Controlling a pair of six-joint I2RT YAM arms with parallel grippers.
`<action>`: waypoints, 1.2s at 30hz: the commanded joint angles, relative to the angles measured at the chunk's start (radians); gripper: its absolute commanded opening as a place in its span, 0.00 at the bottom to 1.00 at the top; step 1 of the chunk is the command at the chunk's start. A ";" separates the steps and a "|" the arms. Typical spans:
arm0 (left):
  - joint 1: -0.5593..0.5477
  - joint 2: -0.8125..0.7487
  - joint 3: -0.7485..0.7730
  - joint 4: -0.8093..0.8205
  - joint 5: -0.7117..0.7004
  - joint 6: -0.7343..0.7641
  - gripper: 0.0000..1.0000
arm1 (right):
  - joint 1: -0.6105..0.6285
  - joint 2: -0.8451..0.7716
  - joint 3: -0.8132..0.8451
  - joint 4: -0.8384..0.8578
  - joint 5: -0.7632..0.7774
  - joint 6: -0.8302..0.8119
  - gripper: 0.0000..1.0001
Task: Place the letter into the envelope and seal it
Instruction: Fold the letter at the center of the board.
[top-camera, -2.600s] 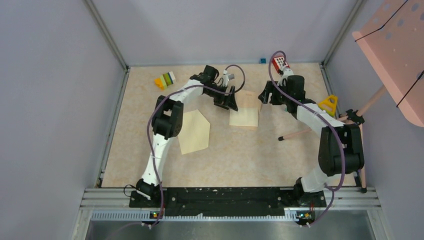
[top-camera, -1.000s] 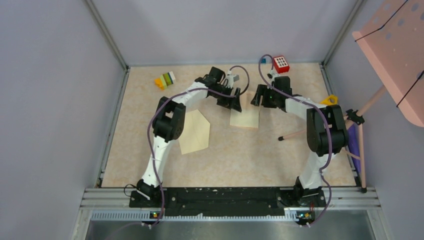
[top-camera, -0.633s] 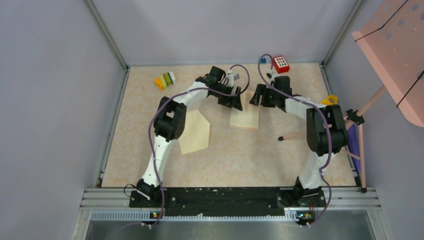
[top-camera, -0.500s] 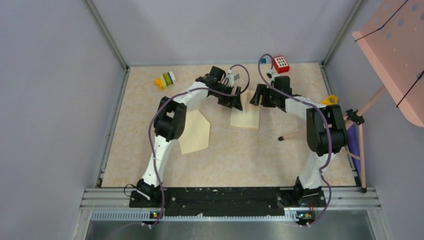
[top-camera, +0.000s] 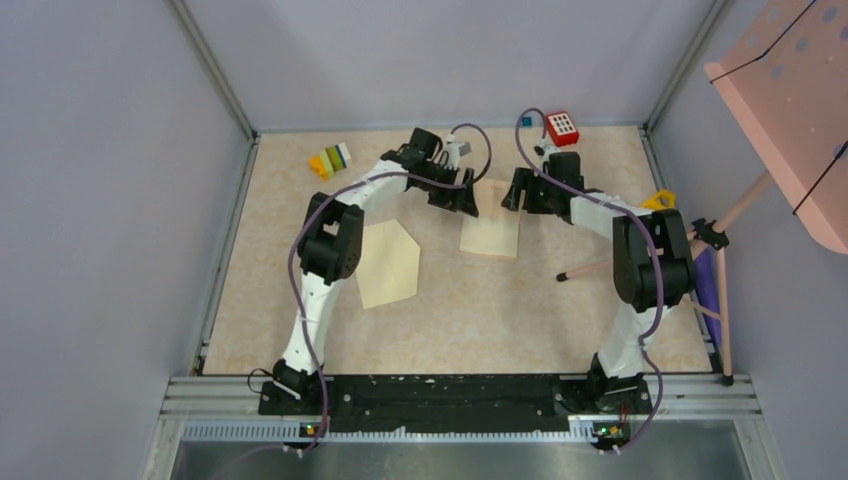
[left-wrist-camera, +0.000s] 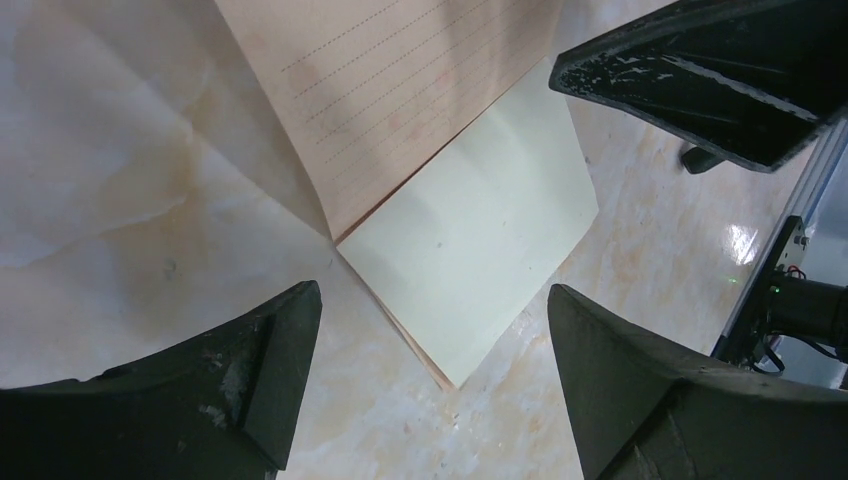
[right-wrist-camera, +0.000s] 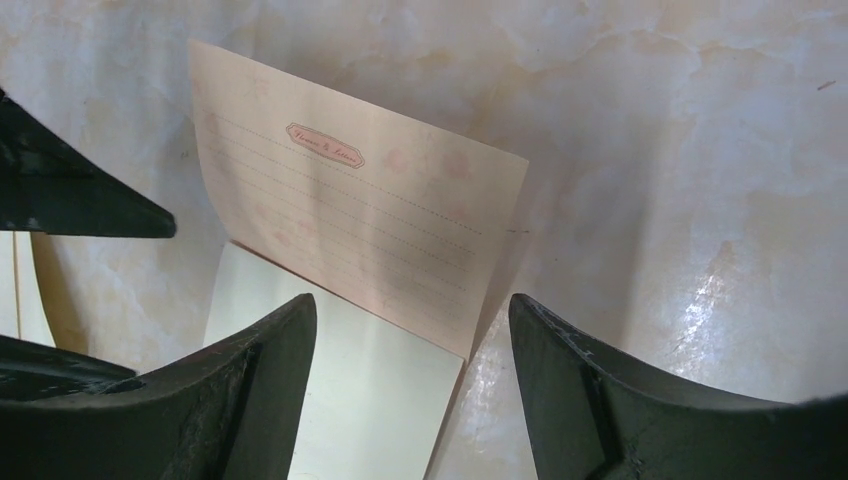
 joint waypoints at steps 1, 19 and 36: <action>0.023 -0.160 -0.054 0.025 0.029 0.049 0.89 | 0.007 0.015 0.061 0.034 0.006 -0.031 0.70; -0.073 -0.244 -0.370 0.126 0.136 0.002 0.87 | -0.048 -0.023 -0.008 0.235 -0.333 -0.004 0.74; -0.065 -0.291 -0.371 0.140 0.129 0.028 0.86 | -0.057 -0.118 -0.042 0.130 -0.625 -0.121 0.73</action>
